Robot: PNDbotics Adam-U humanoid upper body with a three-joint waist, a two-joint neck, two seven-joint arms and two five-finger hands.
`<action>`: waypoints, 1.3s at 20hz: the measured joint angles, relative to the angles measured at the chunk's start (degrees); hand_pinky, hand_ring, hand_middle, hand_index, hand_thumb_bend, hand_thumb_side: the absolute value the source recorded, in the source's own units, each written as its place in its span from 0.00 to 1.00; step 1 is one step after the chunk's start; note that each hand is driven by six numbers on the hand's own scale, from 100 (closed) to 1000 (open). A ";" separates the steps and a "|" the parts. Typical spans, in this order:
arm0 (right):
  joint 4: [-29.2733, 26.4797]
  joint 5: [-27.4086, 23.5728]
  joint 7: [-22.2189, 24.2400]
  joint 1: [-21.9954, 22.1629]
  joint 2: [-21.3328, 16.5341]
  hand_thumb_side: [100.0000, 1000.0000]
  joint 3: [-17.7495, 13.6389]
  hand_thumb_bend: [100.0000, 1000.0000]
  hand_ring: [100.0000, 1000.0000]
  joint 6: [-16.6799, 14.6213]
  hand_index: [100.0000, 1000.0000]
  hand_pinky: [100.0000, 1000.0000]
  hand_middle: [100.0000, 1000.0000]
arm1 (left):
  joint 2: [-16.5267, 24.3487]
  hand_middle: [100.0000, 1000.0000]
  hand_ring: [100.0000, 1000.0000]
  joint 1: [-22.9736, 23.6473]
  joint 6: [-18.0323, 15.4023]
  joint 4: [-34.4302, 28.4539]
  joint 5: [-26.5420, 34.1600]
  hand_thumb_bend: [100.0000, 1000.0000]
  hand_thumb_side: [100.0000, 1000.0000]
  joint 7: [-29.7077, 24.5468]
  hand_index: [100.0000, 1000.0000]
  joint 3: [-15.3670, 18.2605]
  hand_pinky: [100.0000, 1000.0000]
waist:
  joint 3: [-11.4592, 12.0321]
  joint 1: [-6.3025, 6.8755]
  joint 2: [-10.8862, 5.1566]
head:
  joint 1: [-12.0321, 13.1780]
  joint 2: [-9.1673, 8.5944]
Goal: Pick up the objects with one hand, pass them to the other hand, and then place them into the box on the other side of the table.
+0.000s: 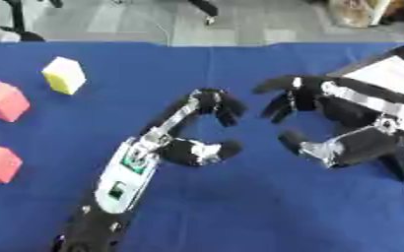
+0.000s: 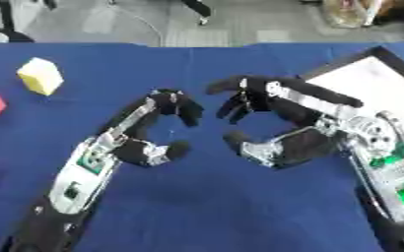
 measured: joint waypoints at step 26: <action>-1.82 -1.86 -8.21 3.72 0.37 0.22 -6.74 0.02 0.75 -8.33 0.91 0.71 0.88 | 45.59 0.69 0.68 14.09 -0.85 -6.82 -16.77 0.44 0.50 7.54 0.89 14.05 0.74 | 0.70 4.15 -3.25 | 3.53 0.04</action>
